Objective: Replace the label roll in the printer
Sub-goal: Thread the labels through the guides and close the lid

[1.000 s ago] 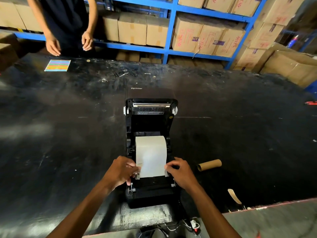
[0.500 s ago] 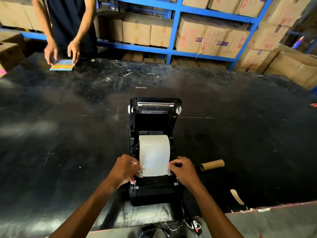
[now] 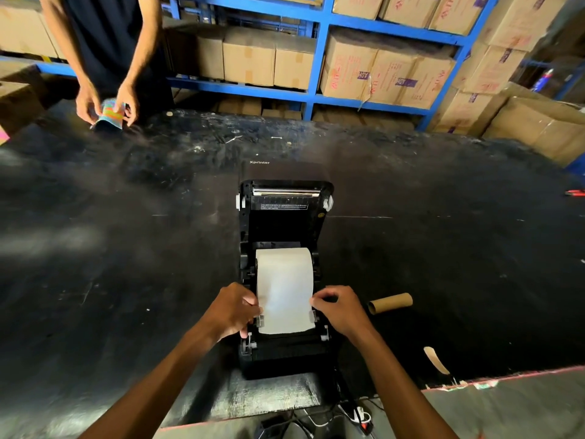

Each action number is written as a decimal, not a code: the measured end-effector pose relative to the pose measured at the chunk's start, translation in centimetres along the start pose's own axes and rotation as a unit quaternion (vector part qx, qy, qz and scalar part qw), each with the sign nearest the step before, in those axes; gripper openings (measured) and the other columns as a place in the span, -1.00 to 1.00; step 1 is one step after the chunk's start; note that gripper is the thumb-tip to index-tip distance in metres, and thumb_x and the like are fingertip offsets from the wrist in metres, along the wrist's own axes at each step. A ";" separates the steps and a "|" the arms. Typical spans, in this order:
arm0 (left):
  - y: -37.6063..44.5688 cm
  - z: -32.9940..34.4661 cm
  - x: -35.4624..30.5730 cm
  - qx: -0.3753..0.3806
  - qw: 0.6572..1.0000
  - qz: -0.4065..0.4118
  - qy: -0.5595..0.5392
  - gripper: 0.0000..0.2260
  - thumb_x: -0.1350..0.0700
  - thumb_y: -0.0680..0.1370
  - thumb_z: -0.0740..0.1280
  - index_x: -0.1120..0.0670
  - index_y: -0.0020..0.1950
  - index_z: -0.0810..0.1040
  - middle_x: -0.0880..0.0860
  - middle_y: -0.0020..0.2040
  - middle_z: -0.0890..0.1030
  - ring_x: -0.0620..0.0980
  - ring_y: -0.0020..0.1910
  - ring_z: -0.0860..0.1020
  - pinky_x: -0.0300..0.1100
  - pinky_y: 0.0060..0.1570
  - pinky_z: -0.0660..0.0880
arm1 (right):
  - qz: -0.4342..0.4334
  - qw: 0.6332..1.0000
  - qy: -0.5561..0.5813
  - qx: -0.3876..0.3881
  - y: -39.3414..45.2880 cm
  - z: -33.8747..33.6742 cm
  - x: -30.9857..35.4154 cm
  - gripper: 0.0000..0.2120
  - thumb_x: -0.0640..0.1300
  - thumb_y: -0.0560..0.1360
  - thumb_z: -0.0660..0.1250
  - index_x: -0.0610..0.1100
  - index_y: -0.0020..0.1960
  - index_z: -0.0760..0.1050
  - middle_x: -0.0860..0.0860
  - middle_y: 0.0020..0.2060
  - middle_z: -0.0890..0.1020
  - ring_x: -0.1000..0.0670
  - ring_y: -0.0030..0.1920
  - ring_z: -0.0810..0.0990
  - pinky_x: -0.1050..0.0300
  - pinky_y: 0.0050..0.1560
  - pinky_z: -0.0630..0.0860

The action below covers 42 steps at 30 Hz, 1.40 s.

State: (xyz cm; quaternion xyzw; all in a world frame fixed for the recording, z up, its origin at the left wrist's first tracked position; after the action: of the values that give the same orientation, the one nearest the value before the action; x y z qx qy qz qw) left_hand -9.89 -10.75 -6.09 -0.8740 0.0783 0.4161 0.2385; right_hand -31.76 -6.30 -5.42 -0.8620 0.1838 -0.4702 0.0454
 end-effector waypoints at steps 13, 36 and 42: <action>0.0 0.0 0.2 0.023 0.999 -0.010 -0.025 -0.64 0.14 0.52 0.41 0.10 -0.50 0.55 0.00 -0.55 0.52 -0.08 -0.64 0.42 -0.26 -0.46 0.45 | 0.010 0.998 0.038 0.047 -0.1 0.8 -0.2 -0.90 -0.07 0.44 0.41 -0.05 -0.22 0.65 0.07 -0.21 0.68 0.10 -0.10 0.62 0.09 -0.02 0.51; 0.0 0.0 -0.3 -0.025 0.999 -0.030 0.031 -0.77 0.23 0.50 0.38 0.12 -0.37 0.59 0.11 -0.42 0.61 -0.08 -0.66 0.50 -0.33 -0.57 0.42 | -0.309 0.930 -0.192 0.055 -6.1 3.0 1.6 -0.79 0.04 0.45 0.36 0.01 0.04 0.64 0.02 0.11 0.55 0.06 0.24 0.36 0.12 0.28 0.17; -3.4 -0.5 -1.1 -0.120 0.990 0.075 0.012 -0.83 0.01 0.45 0.48 0.07 -0.08 0.60 -0.03 -0.29 0.63 -0.15 -0.44 0.58 -0.40 -0.43 0.45 | -0.331 0.925 -0.184 0.014 -6.8 2.6 2.4 -0.84 -0.08 0.49 0.32 -0.08 -0.05 0.66 -0.04 -0.08 0.61 -0.04 0.05 0.49 0.07 0.11 0.29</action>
State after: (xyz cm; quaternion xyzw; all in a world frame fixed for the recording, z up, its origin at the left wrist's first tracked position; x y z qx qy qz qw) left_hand -9.11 -8.08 -3.78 -0.8928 0.0958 0.4289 0.0987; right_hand -26.58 -1.15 -3.23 -0.9445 -0.1301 -0.2938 -0.0682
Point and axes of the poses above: each hand's wrist, its own y-axis towards the middle knuckle, its own z-axis out of the palm, x = y × z, the point moved 8 cm from there along y, towards the middle knuckle
